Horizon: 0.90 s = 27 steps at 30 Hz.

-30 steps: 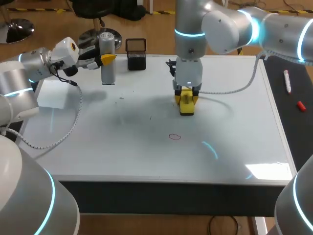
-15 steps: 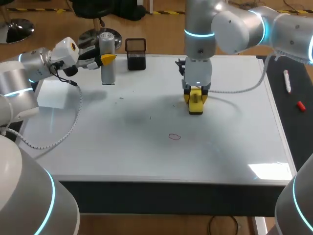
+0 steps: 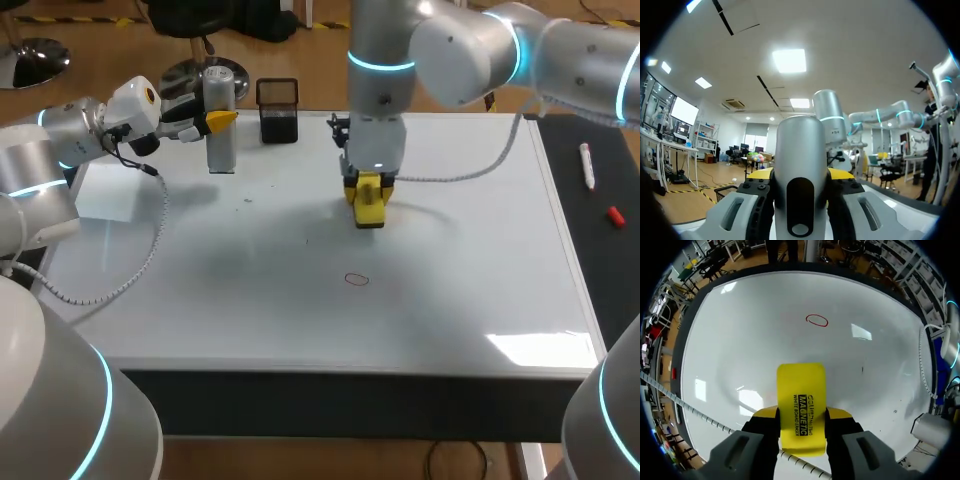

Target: Pick up the inspection probe, press it on each red-marked spot on the whiteboard one by one, put down the probe, pick up the eraser, and wipe off all the red marks.

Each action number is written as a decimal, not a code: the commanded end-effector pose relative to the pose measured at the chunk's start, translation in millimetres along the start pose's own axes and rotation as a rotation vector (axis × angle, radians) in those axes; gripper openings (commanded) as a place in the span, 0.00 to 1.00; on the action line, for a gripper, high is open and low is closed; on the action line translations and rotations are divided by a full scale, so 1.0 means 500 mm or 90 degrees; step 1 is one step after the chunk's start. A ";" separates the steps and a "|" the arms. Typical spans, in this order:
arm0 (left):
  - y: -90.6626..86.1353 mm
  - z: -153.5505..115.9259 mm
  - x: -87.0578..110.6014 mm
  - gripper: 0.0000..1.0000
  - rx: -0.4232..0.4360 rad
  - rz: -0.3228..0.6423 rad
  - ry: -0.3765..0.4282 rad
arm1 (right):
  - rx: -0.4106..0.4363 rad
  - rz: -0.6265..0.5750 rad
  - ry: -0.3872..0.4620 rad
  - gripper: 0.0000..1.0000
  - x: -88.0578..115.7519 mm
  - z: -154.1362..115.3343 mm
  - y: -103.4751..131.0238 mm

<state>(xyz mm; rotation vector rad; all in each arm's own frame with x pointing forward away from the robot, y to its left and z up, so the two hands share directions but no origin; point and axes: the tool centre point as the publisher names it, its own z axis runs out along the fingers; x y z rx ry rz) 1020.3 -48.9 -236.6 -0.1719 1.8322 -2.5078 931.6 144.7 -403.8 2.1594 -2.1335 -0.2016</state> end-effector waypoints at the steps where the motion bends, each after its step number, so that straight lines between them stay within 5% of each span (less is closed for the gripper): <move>1: -0.002 0.002 0.003 0.00 -0.001 0.001 -0.002 | -0.005 -0.004 0.006 0.00 -0.027 0.024 -0.014; 15: -0.002 0.002 0.003 0.00 -0.001 0.001 -0.002 | -0.016 -0.028 0.012 0.00 -0.057 0.046 -0.030; 27: -0.002 0.002 0.003 0.00 -0.001 0.001 -0.002 | -0.046 0.033 0.032 0.00 0.032 0.081 -0.025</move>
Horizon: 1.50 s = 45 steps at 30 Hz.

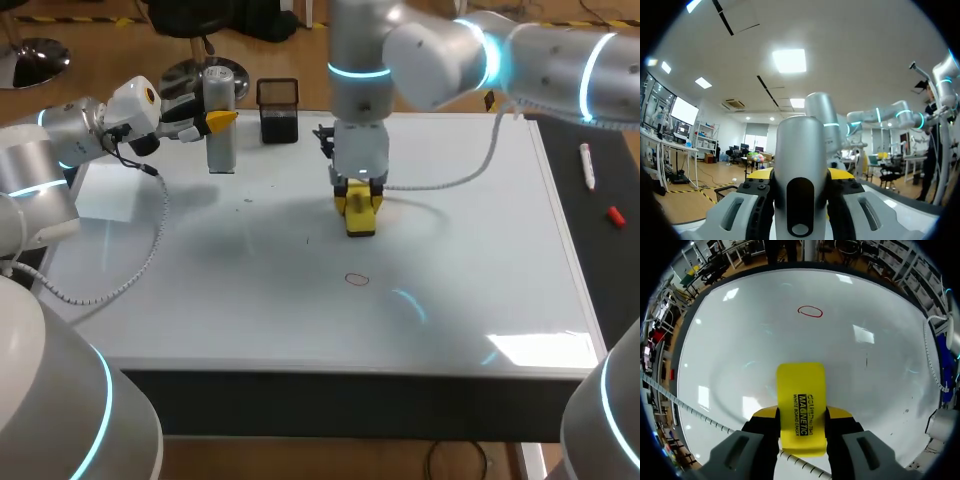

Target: Pick up the inspection probe, press it on each red-marked spot on the whiteboard one by one, put down the probe, pick up the eraser, and wipe off all the red marks.

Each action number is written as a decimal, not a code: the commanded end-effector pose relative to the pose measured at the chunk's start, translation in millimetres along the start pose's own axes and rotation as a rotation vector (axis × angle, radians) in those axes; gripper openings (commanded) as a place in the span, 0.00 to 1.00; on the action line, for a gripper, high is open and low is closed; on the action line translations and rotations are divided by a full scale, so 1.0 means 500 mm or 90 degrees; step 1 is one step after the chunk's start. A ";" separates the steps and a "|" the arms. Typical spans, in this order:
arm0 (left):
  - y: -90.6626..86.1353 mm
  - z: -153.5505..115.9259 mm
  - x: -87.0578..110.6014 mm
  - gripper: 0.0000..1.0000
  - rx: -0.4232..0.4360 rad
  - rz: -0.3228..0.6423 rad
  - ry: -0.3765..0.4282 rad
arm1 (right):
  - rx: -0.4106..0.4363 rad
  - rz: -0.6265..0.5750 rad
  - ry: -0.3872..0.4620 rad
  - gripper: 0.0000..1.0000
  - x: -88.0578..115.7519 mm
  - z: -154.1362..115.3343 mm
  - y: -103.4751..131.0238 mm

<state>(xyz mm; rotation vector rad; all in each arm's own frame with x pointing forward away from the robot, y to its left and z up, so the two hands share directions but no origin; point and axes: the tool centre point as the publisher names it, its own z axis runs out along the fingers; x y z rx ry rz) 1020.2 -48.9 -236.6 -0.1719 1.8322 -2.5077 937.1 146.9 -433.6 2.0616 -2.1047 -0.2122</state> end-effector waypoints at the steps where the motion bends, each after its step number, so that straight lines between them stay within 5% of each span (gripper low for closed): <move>1: -0.002 0.002 0.003 0.00 -0.001 0.001 -0.002 | -0.004 0.017 0.000 0.00 0.044 0.027 -0.008; 14: -0.002 0.002 0.003 0.00 -0.001 0.001 -0.002 | 0.012 0.063 0.011 0.00 0.118 0.006 -0.021; 25: -0.002 0.002 0.003 0.00 -0.001 0.001 -0.002 | 0.064 0.081 0.007 0.00 0.158 -0.084 -0.036; 36: -0.002 0.002 0.003 0.00 -0.001 0.001 -0.002 | 0.076 0.098 0.015 0.00 0.205 -0.115 -0.066; 45: -0.002 0.002 0.003 0.00 -0.001 0.001 -0.002 | 0.078 0.149 0.017 0.00 0.296 -0.132 -0.147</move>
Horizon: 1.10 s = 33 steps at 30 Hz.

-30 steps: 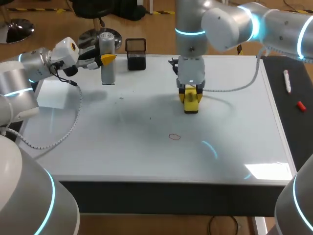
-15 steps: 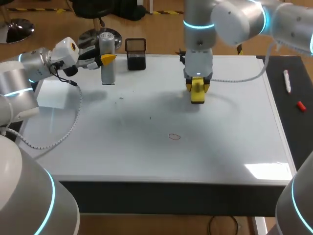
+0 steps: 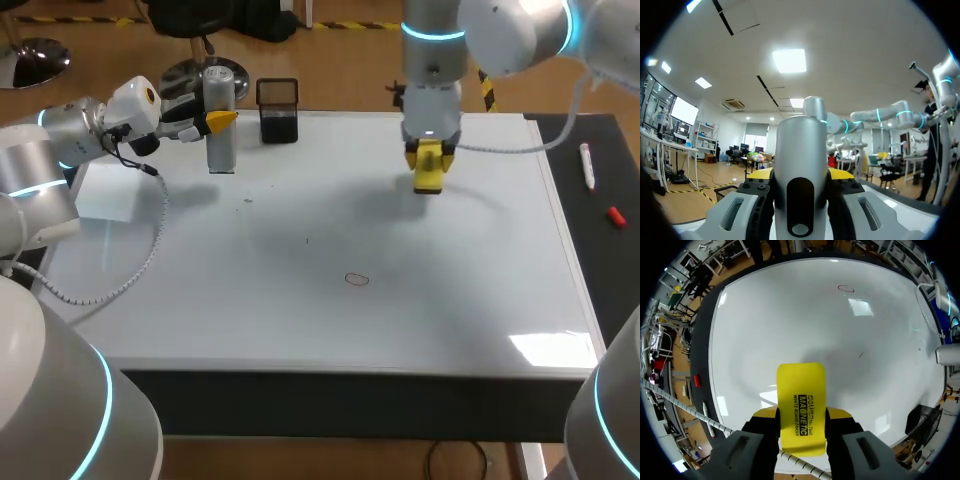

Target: Pick up the inspection probe, press it on each red-marked spot on the whiteboard one by one, put down the probe, pick up the eraser, and wipe off all the red marks.

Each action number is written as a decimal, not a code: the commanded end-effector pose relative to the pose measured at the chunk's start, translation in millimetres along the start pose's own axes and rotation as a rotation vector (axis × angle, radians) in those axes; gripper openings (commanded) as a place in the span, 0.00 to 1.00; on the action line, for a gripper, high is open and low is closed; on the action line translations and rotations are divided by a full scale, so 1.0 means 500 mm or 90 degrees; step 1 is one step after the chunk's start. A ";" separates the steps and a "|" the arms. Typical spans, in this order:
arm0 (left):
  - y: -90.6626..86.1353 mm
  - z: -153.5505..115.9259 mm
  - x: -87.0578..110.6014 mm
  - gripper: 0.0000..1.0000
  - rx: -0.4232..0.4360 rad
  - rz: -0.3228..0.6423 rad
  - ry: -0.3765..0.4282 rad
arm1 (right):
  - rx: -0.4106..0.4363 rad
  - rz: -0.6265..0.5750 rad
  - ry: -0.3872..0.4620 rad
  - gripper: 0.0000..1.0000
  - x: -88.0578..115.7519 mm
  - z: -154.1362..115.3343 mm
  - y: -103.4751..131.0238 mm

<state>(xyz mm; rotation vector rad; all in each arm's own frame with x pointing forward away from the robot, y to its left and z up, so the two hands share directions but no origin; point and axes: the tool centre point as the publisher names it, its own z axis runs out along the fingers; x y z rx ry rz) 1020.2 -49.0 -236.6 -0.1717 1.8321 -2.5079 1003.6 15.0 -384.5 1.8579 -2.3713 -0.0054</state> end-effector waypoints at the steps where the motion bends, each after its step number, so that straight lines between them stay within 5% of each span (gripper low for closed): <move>1: -0.002 0.002 0.003 0.00 -0.001 0.001 -0.002 | -0.005 0.015 0.006 0.00 0.033 -0.011 -0.056; 17: -0.002 0.002 0.003 0.00 -0.001 0.001 -0.002 | 0.000 0.129 -0.028 0.00 0.145 -0.042 -0.214; 33: -0.002 0.002 0.003 0.00 -0.001 0.001 -0.002 | -0.028 0.141 -0.033 0.00 0.168 -0.024 -0.262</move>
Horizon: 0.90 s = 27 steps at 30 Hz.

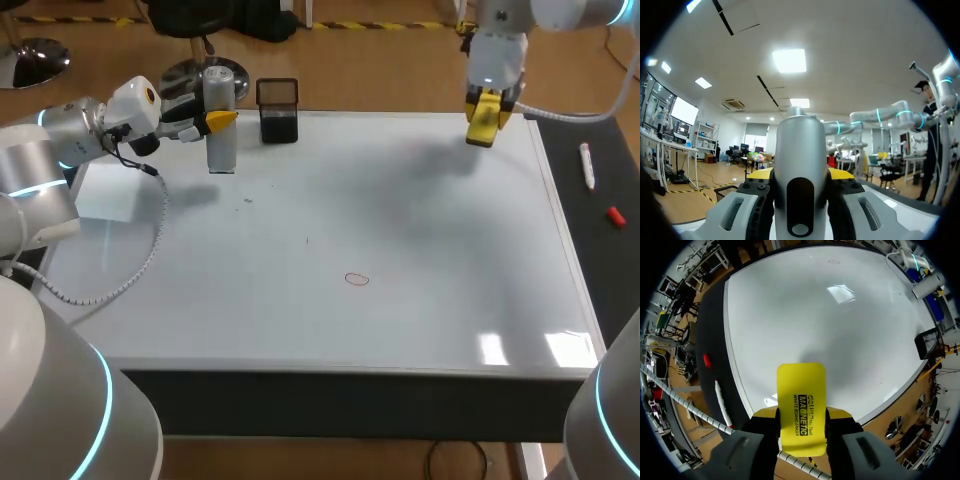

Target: Pick up the inspection probe, press it on each red-marked spot on the whiteboard one by one, put down the probe, pick up the eraser, and wipe off all the red marks.

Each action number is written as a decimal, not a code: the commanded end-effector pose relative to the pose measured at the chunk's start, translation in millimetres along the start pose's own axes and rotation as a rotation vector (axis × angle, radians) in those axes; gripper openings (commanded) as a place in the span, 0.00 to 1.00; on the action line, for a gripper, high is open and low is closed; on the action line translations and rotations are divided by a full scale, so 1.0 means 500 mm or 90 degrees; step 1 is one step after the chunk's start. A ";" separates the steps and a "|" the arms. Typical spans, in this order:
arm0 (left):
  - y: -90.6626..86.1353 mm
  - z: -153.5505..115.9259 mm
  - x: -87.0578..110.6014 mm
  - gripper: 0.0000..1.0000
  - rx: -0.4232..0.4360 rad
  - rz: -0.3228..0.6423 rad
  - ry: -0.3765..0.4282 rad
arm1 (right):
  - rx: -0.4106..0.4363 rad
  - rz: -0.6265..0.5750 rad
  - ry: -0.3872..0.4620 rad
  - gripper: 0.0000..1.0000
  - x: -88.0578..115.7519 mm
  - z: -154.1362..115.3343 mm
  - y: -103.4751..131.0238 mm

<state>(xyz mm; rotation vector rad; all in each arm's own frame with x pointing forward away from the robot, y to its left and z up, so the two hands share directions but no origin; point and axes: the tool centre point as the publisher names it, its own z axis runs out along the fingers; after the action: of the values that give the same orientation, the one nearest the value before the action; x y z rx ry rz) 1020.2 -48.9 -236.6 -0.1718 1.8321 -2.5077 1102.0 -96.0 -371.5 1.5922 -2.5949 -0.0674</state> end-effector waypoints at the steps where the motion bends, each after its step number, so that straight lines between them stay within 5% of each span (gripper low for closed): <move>1: -0.002 0.002 0.003 0.00 -0.001 0.001 -0.002 | -0.013 -0.001 0.008 0.00 -0.006 0.005 -0.019; 27: -0.002 0.002 0.003 0.00 -0.001 0.001 -0.002 | -0.009 0.007 0.011 0.00 -0.002 0.002 -0.020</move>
<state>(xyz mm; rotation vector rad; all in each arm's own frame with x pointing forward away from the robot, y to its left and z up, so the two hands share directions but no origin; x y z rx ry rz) 1020.2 -48.9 -236.6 -0.1718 1.8321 -2.5077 1109.7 -99.2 -374.4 1.5647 -2.5884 -0.0731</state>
